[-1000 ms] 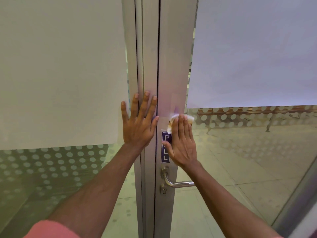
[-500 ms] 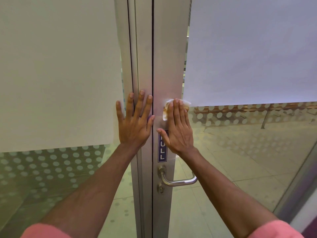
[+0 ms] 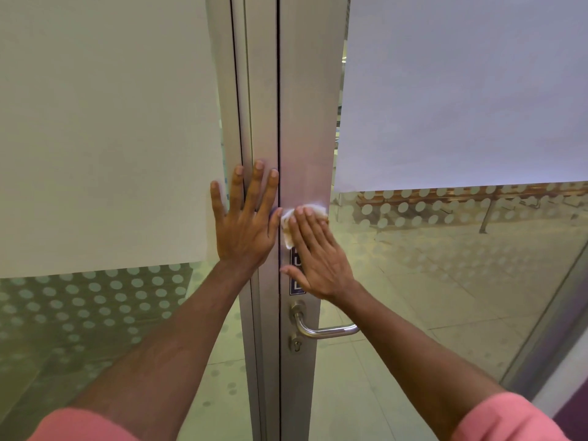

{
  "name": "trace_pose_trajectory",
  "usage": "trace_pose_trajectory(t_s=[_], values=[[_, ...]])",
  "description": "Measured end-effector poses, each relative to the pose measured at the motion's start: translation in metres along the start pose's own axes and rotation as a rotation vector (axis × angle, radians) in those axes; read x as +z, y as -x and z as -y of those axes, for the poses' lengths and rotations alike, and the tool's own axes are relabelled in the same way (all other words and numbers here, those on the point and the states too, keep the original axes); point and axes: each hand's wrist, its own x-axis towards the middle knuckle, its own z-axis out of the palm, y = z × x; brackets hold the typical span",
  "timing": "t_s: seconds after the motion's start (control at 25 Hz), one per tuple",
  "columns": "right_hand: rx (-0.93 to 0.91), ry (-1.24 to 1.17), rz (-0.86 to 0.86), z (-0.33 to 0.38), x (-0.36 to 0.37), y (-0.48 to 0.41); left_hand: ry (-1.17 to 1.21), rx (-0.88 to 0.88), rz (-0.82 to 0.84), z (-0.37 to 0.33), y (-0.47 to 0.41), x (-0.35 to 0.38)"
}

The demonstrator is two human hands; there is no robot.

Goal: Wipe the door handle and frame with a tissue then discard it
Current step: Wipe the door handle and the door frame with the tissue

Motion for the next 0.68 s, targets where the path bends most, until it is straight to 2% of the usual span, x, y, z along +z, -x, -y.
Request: trace_pose_trajectory(t_s=[0.16,0.24,0.36,0.44,0.52,0.68], values=[[-0.167,0.09,0.16,-0.001,0.015,0.055,-0.024,0.007,0.007,-0.001,0.0,0.0],[-0.172,0.1,0.121,-0.011,0.008,0.039,-0.021,0.009,0.007,0.0,0.001,0.001],[-0.044,0.061,-0.017,-0.017,-0.01,-0.013,-0.005,-0.004,0.001,0.001,0.0,0.002],[-0.013,0.043,-0.029,-0.017,-0.011,-0.025,0.014,-0.004,0.003,0.001,0.001,0.002],[-0.119,0.05,0.026,-0.018,0.001,-0.004,0.012,0.004,-0.002,-0.001,0.001,0.001],[-0.447,0.082,0.308,-0.024,0.022,0.064,0.014,0.011,-0.008,0.0,0.001,0.001]])
